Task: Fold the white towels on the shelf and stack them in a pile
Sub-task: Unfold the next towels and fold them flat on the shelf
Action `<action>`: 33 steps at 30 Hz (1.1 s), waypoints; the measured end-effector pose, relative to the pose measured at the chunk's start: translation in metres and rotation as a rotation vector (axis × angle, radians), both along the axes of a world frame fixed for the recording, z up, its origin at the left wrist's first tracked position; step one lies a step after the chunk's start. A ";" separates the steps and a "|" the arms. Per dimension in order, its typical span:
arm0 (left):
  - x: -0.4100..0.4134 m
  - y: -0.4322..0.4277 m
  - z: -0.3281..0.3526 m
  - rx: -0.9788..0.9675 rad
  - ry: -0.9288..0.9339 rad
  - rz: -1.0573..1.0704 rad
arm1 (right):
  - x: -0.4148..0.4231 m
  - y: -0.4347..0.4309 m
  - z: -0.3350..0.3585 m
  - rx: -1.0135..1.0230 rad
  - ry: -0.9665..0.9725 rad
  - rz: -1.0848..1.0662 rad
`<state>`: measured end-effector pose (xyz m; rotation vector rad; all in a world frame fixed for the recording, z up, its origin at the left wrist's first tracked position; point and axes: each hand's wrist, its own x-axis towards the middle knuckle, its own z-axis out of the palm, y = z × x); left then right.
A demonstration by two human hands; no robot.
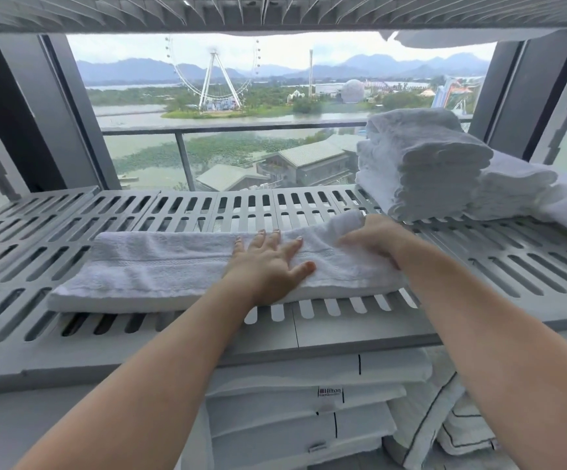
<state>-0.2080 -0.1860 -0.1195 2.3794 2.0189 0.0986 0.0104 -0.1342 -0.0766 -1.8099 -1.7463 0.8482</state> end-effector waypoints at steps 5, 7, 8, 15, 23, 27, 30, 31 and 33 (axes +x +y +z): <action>0.003 0.002 0.000 -0.001 0.004 0.005 | 0.009 -0.011 0.031 -0.347 0.510 -0.007; 0.005 0.005 0.000 -0.007 -0.006 0.017 | 0.006 -0.010 0.032 -0.364 0.733 0.031; 0.007 0.007 0.001 -0.011 -0.010 0.028 | 0.002 -0.009 0.030 -0.361 0.842 0.052; 0.020 0.017 0.015 -0.053 -0.156 -0.036 | -0.053 0.006 0.042 0.036 0.930 0.093; -0.096 -0.022 0.021 -0.020 0.019 0.217 | -0.118 0.028 0.081 0.023 0.983 0.406; -0.097 -0.025 0.012 -0.041 -0.051 0.173 | -0.169 0.010 0.084 -0.071 0.918 0.574; -0.133 -0.038 0.030 0.067 -0.183 0.244 | -0.197 -0.003 0.082 -0.032 0.803 0.577; -0.153 -0.043 0.034 0.110 -0.149 0.306 | -0.204 -0.005 0.080 -0.015 0.754 0.561; -0.191 -0.054 0.034 0.118 -0.184 0.418 | -0.220 -0.010 0.076 -0.003 0.657 0.536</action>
